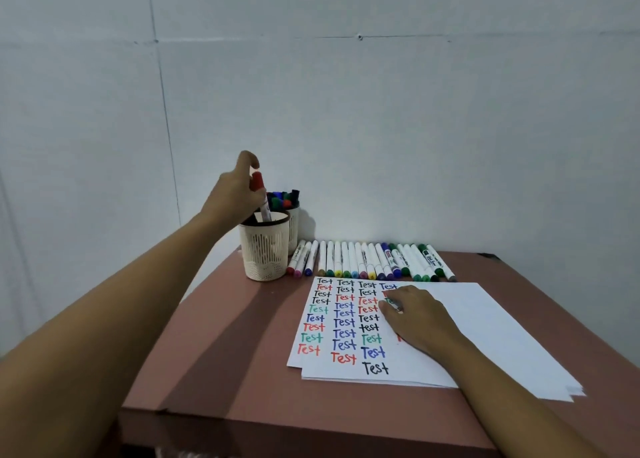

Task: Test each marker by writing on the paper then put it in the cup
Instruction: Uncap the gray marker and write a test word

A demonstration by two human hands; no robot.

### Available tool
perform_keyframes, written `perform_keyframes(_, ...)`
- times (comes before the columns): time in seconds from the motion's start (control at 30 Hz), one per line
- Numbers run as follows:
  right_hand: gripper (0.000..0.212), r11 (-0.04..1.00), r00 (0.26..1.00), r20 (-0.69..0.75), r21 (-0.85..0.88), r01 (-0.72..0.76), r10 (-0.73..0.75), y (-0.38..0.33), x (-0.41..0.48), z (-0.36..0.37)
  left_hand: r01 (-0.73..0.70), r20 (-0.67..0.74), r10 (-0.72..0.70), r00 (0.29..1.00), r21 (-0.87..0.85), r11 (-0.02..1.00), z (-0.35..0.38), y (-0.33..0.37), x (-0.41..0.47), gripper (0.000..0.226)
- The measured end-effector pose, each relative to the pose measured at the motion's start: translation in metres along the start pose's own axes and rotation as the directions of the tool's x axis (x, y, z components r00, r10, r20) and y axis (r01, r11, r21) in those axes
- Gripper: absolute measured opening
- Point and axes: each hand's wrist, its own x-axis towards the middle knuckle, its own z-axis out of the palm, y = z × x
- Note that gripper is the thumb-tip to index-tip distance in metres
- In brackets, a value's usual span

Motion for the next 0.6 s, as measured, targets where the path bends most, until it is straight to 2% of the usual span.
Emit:
perform_keyframes(0.17, 0.047, 1.0, 1.0, 0.001, 0.004, 0.007, -0.007, -0.001, 0.0, -0.001, -0.042, 0.134, 0.013, 0.991, 0.213, 0.976, 0.024, -0.012, -0.011, 0.017)
perform_keyframes(0.27, 0.046, 1.0, 1.0, 0.001, 0.0, 0.013, -0.013, 0.0, -0.001, -0.001, -0.124, 0.115, 0.096, 0.989, 0.271, 0.954, 0.035, -0.015, -0.017, 0.022)
perform_keyframes(0.37, 0.046, 1.0, 1.0, 0.006, -0.002, 0.008, -0.008, 0.0, 0.0, -0.001, -0.284, 0.015, 0.289, 0.957, 0.243, 0.928, 0.044, -0.002, -0.028, 0.024)
perform_keyframes(0.47, 0.045, 1.0, 1.0, 0.017, 0.003, 0.005, -0.005, -0.001, -0.001, -0.002, -0.368, 0.014, 0.369, 0.929, 0.117, 0.922, 0.064, 0.02, -0.046, 0.023)
perform_keyframes(0.53, 0.044, 1.0, 1.0, 0.022, 0.003, 0.002, -0.002, -0.002, -0.001, -0.003, -0.337, 0.122, 0.33, 0.936, 0.041, 0.94, 0.082, 0.031, -0.059, 0.025)
perform_keyframes(0.6, 0.043, 1.0, 1.0, 0.015, 0.0, 0.008, -0.008, -0.002, 0.0, -0.002, -0.274, 0.386, 0.23, 0.893, 0.062, 0.96, 0.101, 0.035, -0.068, 0.031)
